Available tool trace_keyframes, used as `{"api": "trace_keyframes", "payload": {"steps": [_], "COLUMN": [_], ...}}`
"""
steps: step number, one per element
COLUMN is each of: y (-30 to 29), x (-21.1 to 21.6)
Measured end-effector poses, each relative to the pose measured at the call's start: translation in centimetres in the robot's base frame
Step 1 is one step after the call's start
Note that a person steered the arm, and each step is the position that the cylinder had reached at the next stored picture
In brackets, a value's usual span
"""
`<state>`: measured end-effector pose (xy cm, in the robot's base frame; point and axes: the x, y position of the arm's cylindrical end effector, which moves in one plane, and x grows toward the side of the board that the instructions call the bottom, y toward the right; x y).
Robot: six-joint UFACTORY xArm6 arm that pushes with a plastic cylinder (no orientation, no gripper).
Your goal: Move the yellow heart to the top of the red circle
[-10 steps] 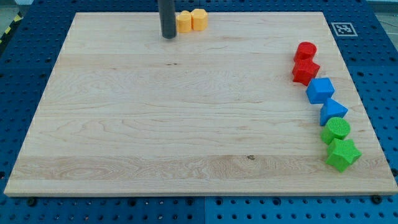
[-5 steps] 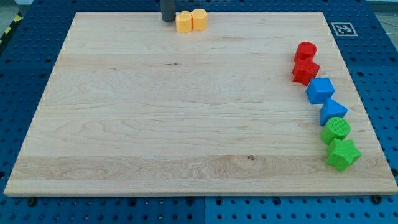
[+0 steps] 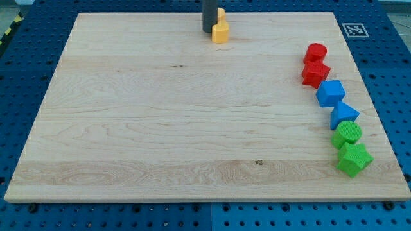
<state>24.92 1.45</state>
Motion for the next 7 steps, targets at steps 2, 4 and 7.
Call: {"api": "trace_keyframes", "payload": {"steps": [2, 4, 7], "y": [-0.1, 0.8, 4.4], "x": [0.5, 1.8, 3.4]}}
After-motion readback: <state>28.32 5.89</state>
